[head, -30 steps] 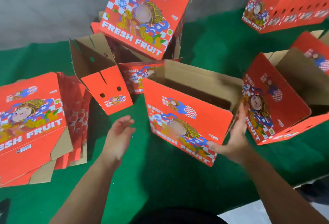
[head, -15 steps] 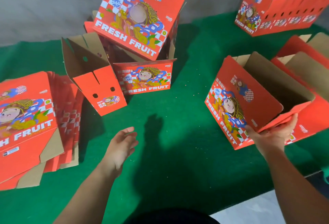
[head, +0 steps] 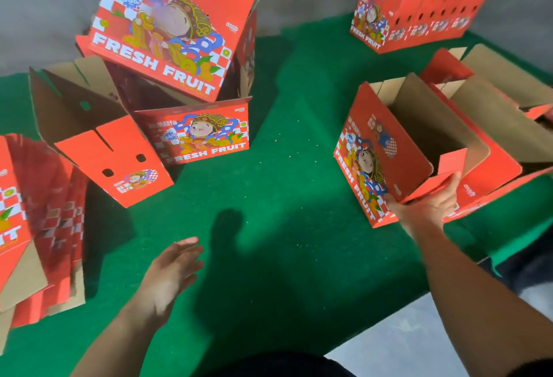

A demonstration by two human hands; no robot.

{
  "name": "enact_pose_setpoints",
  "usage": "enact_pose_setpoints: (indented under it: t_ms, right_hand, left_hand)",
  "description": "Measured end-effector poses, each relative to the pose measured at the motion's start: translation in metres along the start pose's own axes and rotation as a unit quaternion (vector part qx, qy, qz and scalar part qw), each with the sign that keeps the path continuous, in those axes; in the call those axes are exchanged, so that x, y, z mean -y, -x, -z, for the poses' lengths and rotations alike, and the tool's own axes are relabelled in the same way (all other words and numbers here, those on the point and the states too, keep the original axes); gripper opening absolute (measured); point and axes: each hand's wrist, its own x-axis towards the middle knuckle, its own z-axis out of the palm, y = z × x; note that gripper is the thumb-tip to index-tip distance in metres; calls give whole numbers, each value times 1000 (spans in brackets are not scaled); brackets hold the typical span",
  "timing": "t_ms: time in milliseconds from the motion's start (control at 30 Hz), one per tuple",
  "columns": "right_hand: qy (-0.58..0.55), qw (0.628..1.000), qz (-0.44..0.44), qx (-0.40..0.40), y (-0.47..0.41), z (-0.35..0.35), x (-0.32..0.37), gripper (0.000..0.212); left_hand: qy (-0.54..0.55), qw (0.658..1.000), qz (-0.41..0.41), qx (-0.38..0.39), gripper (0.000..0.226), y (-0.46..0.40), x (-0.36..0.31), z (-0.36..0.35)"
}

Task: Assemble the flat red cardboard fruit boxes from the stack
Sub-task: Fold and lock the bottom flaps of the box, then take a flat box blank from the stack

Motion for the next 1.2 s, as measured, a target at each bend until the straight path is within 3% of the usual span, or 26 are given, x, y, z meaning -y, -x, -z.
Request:
enact_pose_setpoints:
  t_ms: [200, 300, 367, 433, 500, 567, 633, 733, 800, 867, 933, 1000, 1033, 1100, 1167, 1200]
  right_hand:
    - [41, 996, -77, -30, -37, 21, -10, 155]
    - [35, 983, -179, -28, -54, 23, 6, 155]
    - [-59, 964, -257, 38, -56, 14, 23, 142]
    - [-134, 935, -308, 118, -36, -8, 42, 112]
    - [-137, 925, -337, 105, 2, -37, 61, 113]
    - [-125, 932, -328, 94, 50, -62, 90, 121]
    - [-135, 935, -298, 137, 95, -85, 117, 123]
    - [-145, 946, -164, 238, 150, -117, 148, 120]
    - [-128, 937, -81, 316, 173, -134, 168, 121]
    - [-119, 922, -31, 368, 187, -144, 191, 120]
    - [-119, 910, -8, 397, 196, -151, 209, 118]
    - [-114, 902, 11, 417, 204, -156, 220, 114]
    - [-110, 897, 18, 428, 209, -158, 224, 111]
    - [-103, 888, 22, 448, 219, -163, 230, 107]
    - [-97, 876, 26, 471, 230, -168, 235, 104]
    - [-97, 869, 32, 483, 236, -171, 239, 103]
  left_hand:
    - [-13, 1000, 2, 16, 21, 3, -1, -5]
    - [-12, 1000, -3, 9, 21, 5, -8, -4]
    - [-10, 1000, -2, 2, 20, 5, -11, -6]
    - [-5, 1000, -2, 4, 20, 5, -13, -12]
    - [1, 1000, -6, 12, 19, 7, -15, -23]
    - [10, 1000, -18, 14, 17, 7, -19, -31]
    - [17, 999, -28, 10, 17, 10, -25, -36]
    - [-8, 998, -60, 1, 20, 15, -38, -34]
    - [-76, 989, -127, -31, 22, 14, -55, -16]
    - [-212, 944, -218, -125, 23, 6, -76, 24]
    - [-352, 855, -259, -281, 35, -6, -91, 83]
    - [-398, 805, -162, -409, 58, -14, -93, 144]
    - [-414, 808, -78, -411, 74, -15, -90, 168]
    - [-495, 814, 35, -301, 104, -18, -76, 201]
    - [-576, 790, 37, -205, 112, -17, -58, 213]
    - [-590, 782, 24, -201, 112, -16, -50, 212]
